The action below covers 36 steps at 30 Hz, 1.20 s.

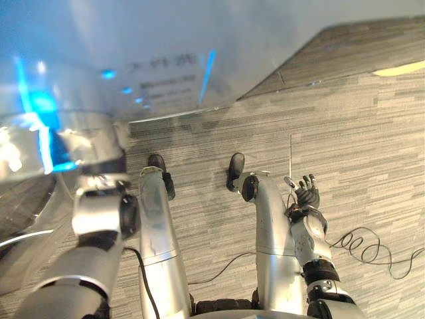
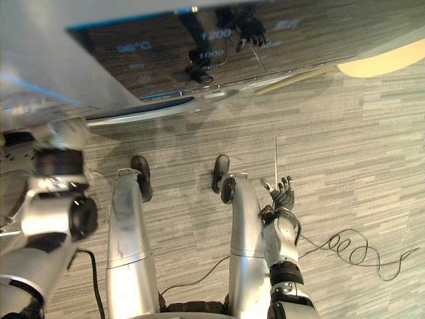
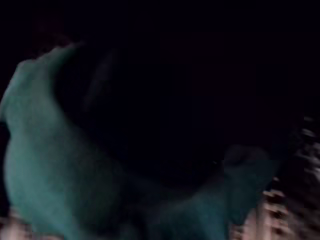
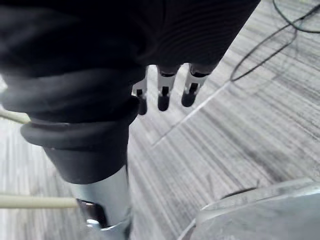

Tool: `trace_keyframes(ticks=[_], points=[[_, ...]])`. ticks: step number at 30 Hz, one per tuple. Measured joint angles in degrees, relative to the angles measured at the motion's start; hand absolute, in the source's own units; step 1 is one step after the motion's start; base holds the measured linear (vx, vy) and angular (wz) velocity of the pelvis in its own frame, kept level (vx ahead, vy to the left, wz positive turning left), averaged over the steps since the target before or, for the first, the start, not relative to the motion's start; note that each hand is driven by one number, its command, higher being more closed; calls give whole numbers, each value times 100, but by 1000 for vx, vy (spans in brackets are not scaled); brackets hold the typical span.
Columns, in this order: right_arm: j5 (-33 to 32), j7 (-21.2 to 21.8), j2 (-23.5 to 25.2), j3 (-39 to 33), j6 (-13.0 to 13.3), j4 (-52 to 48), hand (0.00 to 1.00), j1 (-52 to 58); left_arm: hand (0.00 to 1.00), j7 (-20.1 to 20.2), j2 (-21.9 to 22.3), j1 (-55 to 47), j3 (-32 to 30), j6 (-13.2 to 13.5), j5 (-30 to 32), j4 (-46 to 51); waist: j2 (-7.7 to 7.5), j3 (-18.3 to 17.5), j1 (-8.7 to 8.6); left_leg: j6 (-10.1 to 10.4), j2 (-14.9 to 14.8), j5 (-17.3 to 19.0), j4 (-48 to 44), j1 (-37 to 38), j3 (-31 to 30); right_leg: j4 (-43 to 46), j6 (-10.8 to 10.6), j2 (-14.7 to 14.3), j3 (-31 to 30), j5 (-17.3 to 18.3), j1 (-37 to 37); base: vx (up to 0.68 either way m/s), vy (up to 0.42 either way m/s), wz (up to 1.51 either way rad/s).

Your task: Pick up the laundry basket with both hands and put the clothes into the washing machine.

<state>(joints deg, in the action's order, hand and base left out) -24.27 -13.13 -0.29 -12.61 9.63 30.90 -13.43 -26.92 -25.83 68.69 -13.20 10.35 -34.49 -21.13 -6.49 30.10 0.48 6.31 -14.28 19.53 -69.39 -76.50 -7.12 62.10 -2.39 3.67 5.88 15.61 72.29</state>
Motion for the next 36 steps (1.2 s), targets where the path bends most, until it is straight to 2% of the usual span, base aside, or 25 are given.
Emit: trace_keyframes(ticks=[1, 2, 3, 4, 6, 7, 8, 9, 10, 11, 13, 15, 21, 25, 29, 32, 36], points=[[-4, 71, 16, 124, 32, -88, 0, 69, 100, -17, -30, 41, 92, 391, -17, 146, -16, 7, -69, -8, -14, 5, -39, -67, -42, -41, -9, -29, 44, -23, -1, 37, 45, -11], [-4, 101, 44, 140, 78, -85, 0, 117, 100, -324, -9, 147, 250, 397, 3, 268, -48, 23, -60, -12, -37, 9, -90, -109, -65, -58, 26, -67, 70, -62, 6, 34, 36, -12], [-4, 106, 39, 139, 91, -82, 0, 138, 0, -500, -9, 290, 390, 374, 34, 326, -68, 32, -26, -17, -47, 12, -105, -110, -65, -69, 30, -68, 80, -68, 1, 29, 33, -10], [-4, 122, 35, 144, 111, -82, 0, 162, 0, -593, -30, 433, 528, 376, 127, 337, -68, 32, -9, -19, -47, 13, -104, -110, -65, -87, 22, -73, 84, -78, -8, 18, 23, -9], [-32, 212, 48, 150, 126, -91, 0, 205, 0, -898, -146, 447, 802, 224, 767, 424, -68, 32, -14, -25, -53, 16, -104, -126, -75, -147, 15, -91, 112, -121, -7, 11, 22, -9], [-38, 223, 42, 149, 132, -96, 0, 222, 0, -1140, -184, 462, 1015, 14, 1413, 438, -68, 32, 10, -27, -54, 17, -108, -127, -79, -163, 6, -98, 113, -137, -10, 5, 18, -5], [-33, 230, 34, 149, 131, -94, 0, 228, 0, -1220, -199, 480, 1131, -135, 1786, 437, -68, 32, 35, -27, -56, 17, -107, -128, -82, -176, 5, -106, 115, -148, -13, 0, 17, -6], [-25, 310, 24, 149, 132, -88, 0, 234, 0, -1275, -293, 483, 1406, -436, 2617, 437, -68, 32, 53, -27, -63, 17, -105, -140, -94, -215, -11, -126, 118, -178, -16, -3, 14, -7], [-3, 344, 25, 150, 141, -88, 0, 242, 0, -1216, -363, 485, 1585, -646, 3072, 434, -68, 32, 56, -27, -65, 17, -106, -142, -94, -233, -17, -135, 109, -193, -16, -5, 14, -7], [1, 352, 25, 151, 157, -87, 0, 247, 0, -1177, -406, 485, 1702, -747, 3350, 425, -68, 32, 57, -27, -66, 17, -106, -143, -90, -242, -20, -137, 104, -202, -16, -6, 11, -6], [-62, 439, 20, 143, 211, -70, 0, 271, 0, -755, -499, 569, 2053, -1065, 4358, 272, -69, 32, 94, -30, -82, 15, -93, -142, -79, -298, -14, -157, 90, -251, -16, -6, 10, -7], [-121, 489, 0, 141, 239, -38, 0, 276, 0, -364, -478, 687, 2241, -1219, 4784, 50, -69, 32, 122, -34, -92, 11, -70, -141, -64, -347, -19, -166, 79, -296, -17, -2, 8, -6], [-444, 576, -7, 132, 239, 81, 0, 276, 0, 69, -339, 911, 2151, -1457, 4931, -466, -72, 30, 162, -39, -176, 9, -65, -140, -48, -452, -46, -250, 30, -381, -18, 3, 4, -10], [-558, 575, -12, 48, 228, 178, 0, 276, 0, 312, -121, 1163, 1767, -1570, 4960, -1093, -74, 28, 165, -44, -175, -5, -12, -136, -50, -481, -49, -250, 57, -384, -35, 0, 0, 0], [-706, 580, -17, -60, 111, 317, 0, 276, 0, 558, -20, 1259, 1381, -1560, 4251, -1454, -74, 28, 143, -36, -166, -109, 143, -104, -64, -603, 11, -248, 118, -449, -83, 15, -1, 3], [-720, 574, -24, -108, 104, 438, 0, 283, 0, 563, 84, 1229, 1125, -1553, 4002, -1585, -75, 28, 145, -14, -164, -139, 220, -32, -89, -634, 16, -240, 164, -450, -155, 36, -5, 8], [-708, 576, -18, -24, 58, 507, 0, 287, 0, 562, 311, 203, 326, -1322, 3863, -1685, -74, 28, 139, 41, -164, -214, 504, 302, -59, -797, 38, -225, 179, -456, -422, 37, -25, 8]])
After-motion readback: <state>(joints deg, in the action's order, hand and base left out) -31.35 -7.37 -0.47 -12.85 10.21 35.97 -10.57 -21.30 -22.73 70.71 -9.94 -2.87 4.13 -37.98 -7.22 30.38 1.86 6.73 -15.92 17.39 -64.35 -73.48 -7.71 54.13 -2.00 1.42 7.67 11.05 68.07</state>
